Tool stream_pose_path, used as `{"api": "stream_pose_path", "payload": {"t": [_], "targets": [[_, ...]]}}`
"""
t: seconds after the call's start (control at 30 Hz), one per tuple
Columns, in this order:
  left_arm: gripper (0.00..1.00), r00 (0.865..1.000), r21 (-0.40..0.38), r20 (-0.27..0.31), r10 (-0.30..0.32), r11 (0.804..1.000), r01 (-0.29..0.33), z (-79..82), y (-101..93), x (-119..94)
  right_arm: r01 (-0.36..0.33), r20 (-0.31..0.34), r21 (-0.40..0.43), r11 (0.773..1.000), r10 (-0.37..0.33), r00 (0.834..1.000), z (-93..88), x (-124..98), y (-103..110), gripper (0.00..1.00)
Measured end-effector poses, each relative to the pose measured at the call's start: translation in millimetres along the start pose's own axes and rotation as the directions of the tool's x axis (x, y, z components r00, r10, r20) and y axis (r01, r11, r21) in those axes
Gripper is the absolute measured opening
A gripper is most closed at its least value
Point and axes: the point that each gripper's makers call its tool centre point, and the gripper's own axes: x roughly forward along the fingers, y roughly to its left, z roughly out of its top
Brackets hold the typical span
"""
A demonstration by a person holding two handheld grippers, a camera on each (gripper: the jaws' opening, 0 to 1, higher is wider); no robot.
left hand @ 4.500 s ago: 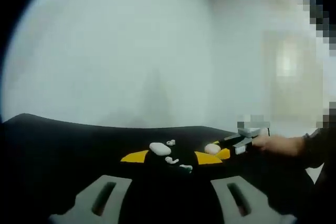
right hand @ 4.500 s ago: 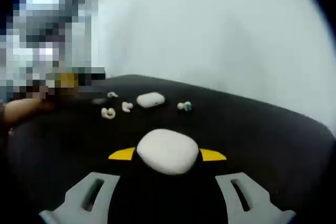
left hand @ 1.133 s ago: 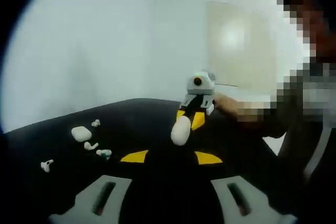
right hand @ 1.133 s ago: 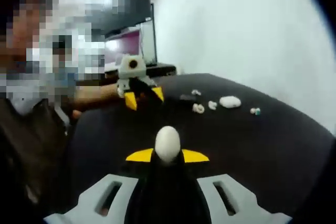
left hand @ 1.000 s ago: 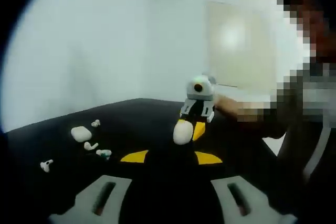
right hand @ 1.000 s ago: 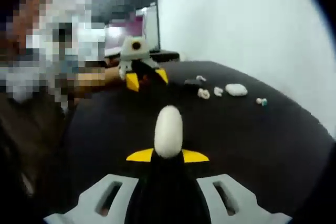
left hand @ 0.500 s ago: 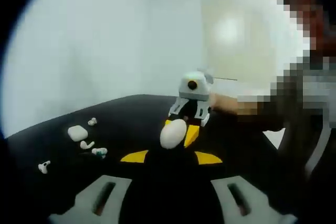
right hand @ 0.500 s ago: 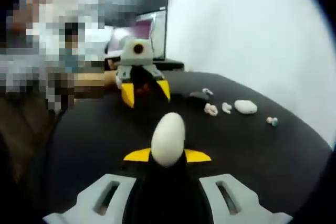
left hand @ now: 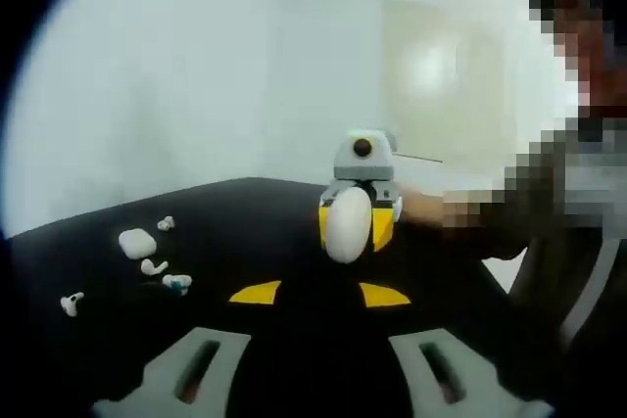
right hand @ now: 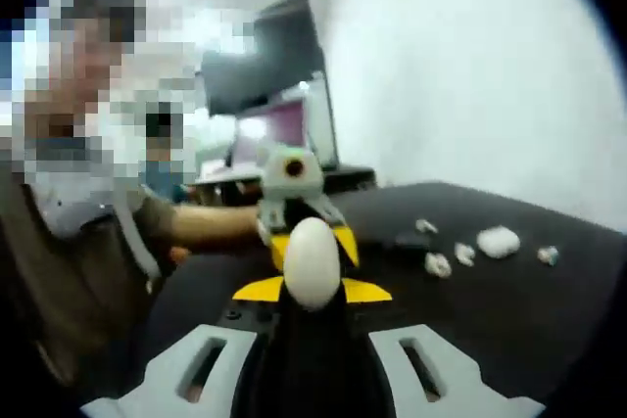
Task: Pick up three earphones and place each one into its charging case using tactile feedback, ensure that each earphone is properly inserted and securely positioned inside the case.
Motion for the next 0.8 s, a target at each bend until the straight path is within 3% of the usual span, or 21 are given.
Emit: {"api": "stream_pose_path", "payload": {"t": [0.13, 0.23, 0.3, 0.33, 0.43, 0.5, 0.6, 0.63, 0.67, 0.73, 0.8], "targets": [[0.26, 0.996, -0.014, 0.055, -0.067, 0.998, 0.068, 10.1, -12.9, 1, -0.016, -0.003, -0.065, 0.998, 0.016, 1.0, 4.0, 10, 10, 0.21], [0.26, 0.996, -0.002, 0.041, -0.085, 0.996, 0.085, 7.5, -16.8, 2, -0.001, -0.008, -0.097, 0.995, 0.0, 1.0, 2.1, 13, 10, 0.21], [0.24, 0.996, -0.002, 0.027, -0.086, 0.996, 0.086, 4.8, -17.7, 3, 0.004, -0.06, -0.092, 0.996, -0.01, 0.998, -10.2, 14, 8, 0.21], [0.24, 0.997, 0.006, -0.018, -0.079, 0.997, 0.079, -2.6, -16.9, 3, -0.001, -0.059, -0.088, 0.996, -0.004, 0.998, -11.5, 15, 8, 0.21], [0.21, 0.995, 0.022, -0.049, -0.087, 0.996, 0.088, -8.5, -21.9, 7, -0.003, -0.071, -0.059, 0.998, -0.001, 0.997, -16.9, 16, 6, 0.21], [0.16, 0.99, 0.037, -0.101, -0.099, 0.994, 0.103, -17.3, -25.5, 7, 0.001, -0.118, -0.045, 0.999, -0.006, 0.993, -27.5, 17, 5, 0.21], [0.16, 0.975, 0.097, -0.208, -0.075, 0.991, 0.097, -38.0, -24.6, 8, -0.012, -0.249, -0.109, 0.994, -0.015, 0.968, -51.0, 19, 7, 0.22], [0.17, 0.969, 0.116, -0.236, -0.078, 0.987, 0.108, -43.4, -26.4, 9, -0.022, -0.264, -0.102, 0.995, -0.005, 0.965, -54.1, 21, 10, 0.22], [0.18, 0.968, 0.116, -0.234, -0.091, 0.986, 0.12, -44.2, -30.2, 11, -0.03, -0.293, -0.103, 0.994, -0.001, 0.956, -59.3, 21, 12, 0.22], [0.18, 0.97, 0.114, -0.225, -0.094, 0.986, 0.122, -42.3, -29.9, 9, -0.022, -0.262, -0.097, 0.995, -0.004, 0.965, -53.5, 22, 11, 0.22], [0.22, 0.97, 0.079, -0.216, -0.113, 0.988, 0.133, -41.4, -31.7, 9, -0.017, -0.291, -0.059, 0.998, -0.001, 0.957, -59.6, 19, 11, 0.22]]}}
